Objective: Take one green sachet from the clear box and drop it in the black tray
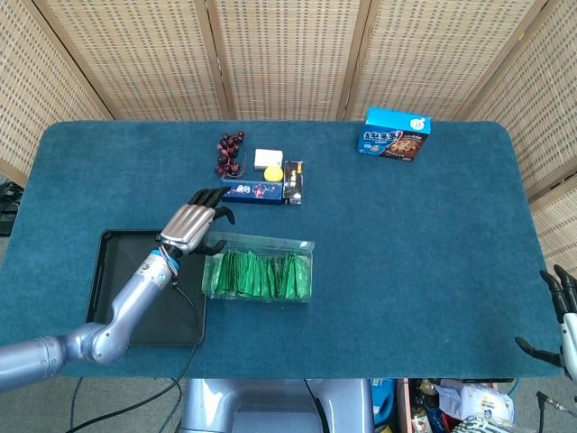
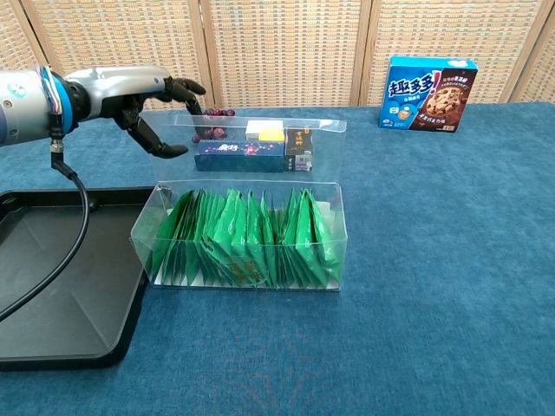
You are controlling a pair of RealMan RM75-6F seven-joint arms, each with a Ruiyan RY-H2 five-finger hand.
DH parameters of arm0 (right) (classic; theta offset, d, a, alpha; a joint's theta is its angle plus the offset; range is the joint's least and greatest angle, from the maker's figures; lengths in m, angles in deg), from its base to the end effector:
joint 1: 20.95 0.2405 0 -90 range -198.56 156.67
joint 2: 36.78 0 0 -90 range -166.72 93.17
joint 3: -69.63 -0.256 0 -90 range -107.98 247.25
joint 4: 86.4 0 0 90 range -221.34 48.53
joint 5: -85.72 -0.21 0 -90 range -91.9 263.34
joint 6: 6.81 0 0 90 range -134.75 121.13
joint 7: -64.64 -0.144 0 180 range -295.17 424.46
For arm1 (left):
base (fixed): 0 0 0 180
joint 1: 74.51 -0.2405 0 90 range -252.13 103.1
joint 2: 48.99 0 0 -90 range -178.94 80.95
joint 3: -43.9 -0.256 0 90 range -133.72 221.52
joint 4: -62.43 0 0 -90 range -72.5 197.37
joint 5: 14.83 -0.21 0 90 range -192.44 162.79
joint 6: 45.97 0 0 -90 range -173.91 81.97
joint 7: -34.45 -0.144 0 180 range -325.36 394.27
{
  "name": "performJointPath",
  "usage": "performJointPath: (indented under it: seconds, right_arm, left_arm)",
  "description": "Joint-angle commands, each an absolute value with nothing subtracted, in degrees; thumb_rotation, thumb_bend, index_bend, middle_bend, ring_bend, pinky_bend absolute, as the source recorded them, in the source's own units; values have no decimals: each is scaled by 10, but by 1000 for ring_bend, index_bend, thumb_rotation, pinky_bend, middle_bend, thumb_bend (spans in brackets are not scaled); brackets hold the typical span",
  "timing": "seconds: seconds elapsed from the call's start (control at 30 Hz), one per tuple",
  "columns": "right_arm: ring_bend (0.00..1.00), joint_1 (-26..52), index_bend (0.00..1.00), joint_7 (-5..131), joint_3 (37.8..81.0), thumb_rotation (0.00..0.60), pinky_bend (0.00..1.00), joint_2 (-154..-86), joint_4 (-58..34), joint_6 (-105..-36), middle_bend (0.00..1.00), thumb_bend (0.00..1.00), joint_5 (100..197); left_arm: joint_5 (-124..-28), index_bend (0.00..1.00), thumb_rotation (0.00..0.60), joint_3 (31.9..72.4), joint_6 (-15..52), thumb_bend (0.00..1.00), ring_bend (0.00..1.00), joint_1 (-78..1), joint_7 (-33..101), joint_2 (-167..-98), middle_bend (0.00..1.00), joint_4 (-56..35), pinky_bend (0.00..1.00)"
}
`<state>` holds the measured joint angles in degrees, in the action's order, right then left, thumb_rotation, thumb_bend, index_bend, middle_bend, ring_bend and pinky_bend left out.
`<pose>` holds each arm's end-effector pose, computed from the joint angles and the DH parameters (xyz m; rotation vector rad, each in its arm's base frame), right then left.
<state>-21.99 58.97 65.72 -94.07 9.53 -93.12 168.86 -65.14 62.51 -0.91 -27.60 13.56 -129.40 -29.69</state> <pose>-0.3268 -0.1514 0.1994 1.2452 -0.9764 0.8691 -0.1121 0.3752 0.0234 -1.8452 -1.1217 -0.9461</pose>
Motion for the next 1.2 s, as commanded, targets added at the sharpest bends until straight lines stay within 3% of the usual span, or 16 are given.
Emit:
performJointPath:
  seconds: [0.03,0.2,0.4,0.53,0.8,0.87,1.03,1.1,1.2]
  right_arm:
    - [0,-220,0,590,657,600,0,-941,96,-931,0,0,1688]
    - [0,-220,0,590,657,600,0,-941,96,-931,0,0,1688]
    - [0,-220,0,587,658,600,0,-940,96,-932,0,0,1689]
    - [0,-220,0,587,658,600,0,-940,96,-931,0,0,1689]
    - [0,-220,0,589,658,600,0,-941,96,-931,0,0,1689]
    - [0,-220,0,589,658,600,0,-940,96,-931,0,0,1688]
    - [0,-220,0,589,659,600,0,-940,97,-931,0,0,1689]
    - [0,-219,0,589,659,600,0,-940,97,-930,0,0,1689]
    - [0,-219,0,589,659,600,0,-940,97,-930,0,0,1690]
  left_arm:
    - [-623,438,600,613,-27,404,0,-263,126,-1281,0,-299,0]
    - [-584,507,600,597,-32,419,0,-245,110,-1268,0,-311,0]
    - [-531,540,600,579,-33,580,0,-223,98,-1256,0,-324,0]
    - [-496,604,600,567,-30,605,0,-204,88,-1250,0,-330,0]
    - [-466,620,600,551,-21,647,0,-185,88,-1249,0,-333,0]
    - [-465,536,600,550,-20,647,0,-184,91,-1248,0,-334,0]
    - [-459,102,600,546,-13,647,0,-181,97,-1241,0,-336,0]
    - [-456,9,600,545,-9,647,0,-180,99,-1239,0,-335,0]
    - [-455,0,600,544,-3,646,0,-180,105,-1236,0,-331,0]
